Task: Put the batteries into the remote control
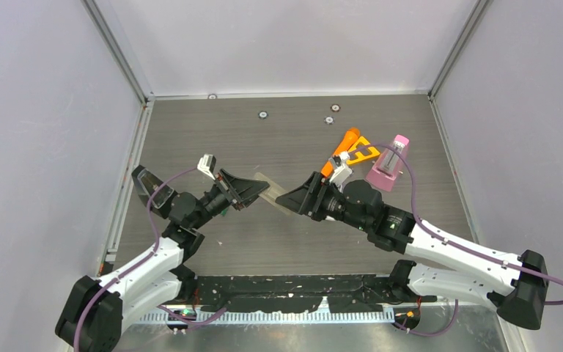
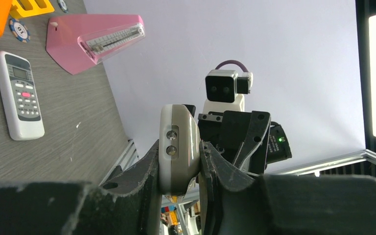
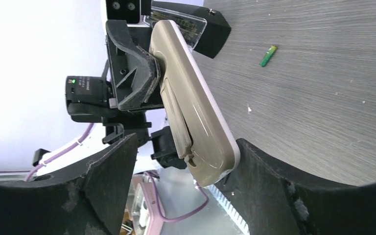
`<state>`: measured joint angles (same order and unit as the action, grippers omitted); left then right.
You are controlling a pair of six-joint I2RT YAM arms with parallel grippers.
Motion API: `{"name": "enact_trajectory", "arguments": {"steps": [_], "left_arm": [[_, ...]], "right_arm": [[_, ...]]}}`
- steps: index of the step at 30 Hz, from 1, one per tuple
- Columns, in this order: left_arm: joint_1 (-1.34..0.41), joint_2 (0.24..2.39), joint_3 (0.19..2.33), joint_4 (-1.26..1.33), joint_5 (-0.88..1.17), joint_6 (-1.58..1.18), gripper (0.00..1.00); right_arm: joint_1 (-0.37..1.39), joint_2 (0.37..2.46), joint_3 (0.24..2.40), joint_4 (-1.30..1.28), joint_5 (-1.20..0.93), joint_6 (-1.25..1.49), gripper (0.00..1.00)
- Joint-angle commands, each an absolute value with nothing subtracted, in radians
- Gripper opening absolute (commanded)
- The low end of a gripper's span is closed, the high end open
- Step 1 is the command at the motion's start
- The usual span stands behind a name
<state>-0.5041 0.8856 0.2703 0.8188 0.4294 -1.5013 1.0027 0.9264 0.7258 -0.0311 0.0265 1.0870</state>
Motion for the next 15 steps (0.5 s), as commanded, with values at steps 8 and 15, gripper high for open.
{"name": "enact_trajectory", "arguments": {"steps": [8, 15], "left_arm": [[-0.508, 0.873, 0.273, 0.951, 0.422, -1.581, 0.00], [-0.508, 0.866, 0.275, 0.953, 0.431, -1.583, 0.00]], "right_arm": [[0.994, 0.871, 0.617, 0.205, 0.059, 1.243, 0.59], [0.989, 0.900, 0.614, 0.243, 0.043, 1.261, 0.47]]}}
